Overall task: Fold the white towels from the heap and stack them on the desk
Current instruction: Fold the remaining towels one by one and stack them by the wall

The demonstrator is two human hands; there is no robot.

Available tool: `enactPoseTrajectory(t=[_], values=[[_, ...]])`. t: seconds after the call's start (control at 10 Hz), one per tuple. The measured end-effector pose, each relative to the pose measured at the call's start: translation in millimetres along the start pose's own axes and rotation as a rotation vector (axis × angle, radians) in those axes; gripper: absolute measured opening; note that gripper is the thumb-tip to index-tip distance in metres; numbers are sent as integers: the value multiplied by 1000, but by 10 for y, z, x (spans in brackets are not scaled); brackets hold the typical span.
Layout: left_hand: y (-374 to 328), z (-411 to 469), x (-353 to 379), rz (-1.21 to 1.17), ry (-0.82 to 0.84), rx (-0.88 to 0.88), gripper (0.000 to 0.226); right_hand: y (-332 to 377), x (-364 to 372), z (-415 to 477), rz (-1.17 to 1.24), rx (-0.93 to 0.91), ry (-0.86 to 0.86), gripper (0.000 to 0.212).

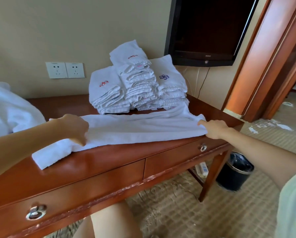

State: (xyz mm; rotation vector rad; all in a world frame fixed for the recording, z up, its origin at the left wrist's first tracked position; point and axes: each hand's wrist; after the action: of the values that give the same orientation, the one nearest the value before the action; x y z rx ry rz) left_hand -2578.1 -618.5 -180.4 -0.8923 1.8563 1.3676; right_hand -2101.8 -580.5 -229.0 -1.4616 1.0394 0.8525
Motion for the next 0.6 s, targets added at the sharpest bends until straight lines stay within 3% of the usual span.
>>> enactPoseTrajectory(t=[0.2, 0.3, 0.4, 0.6], values=[[-71, -438, -137, -305, 419, 102, 46, -318, 147, 49, 420, 135, 182, 59], [-73, -494, -130, -559, 667, 208, 64, -481, 237, 82, 513, 199, 372, 49], [-85, -480, -54, -688, 809, 229, 58, -487, 204, 65, 616, 258, 423, 38], [-24, -122, 88, -928, 223, 42, 30, -274, -81, 288, 588, 205, 87, 14]])
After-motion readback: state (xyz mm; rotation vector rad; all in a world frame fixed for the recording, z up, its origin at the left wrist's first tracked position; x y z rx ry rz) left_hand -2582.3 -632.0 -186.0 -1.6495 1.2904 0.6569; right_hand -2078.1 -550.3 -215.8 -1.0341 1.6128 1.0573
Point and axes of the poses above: each hand's wrist, its own z-axis towards the middle knuckle, its own x-axis out of the palm, y = z × x, and after that the axes turned 3 degrees about -x, right-handed
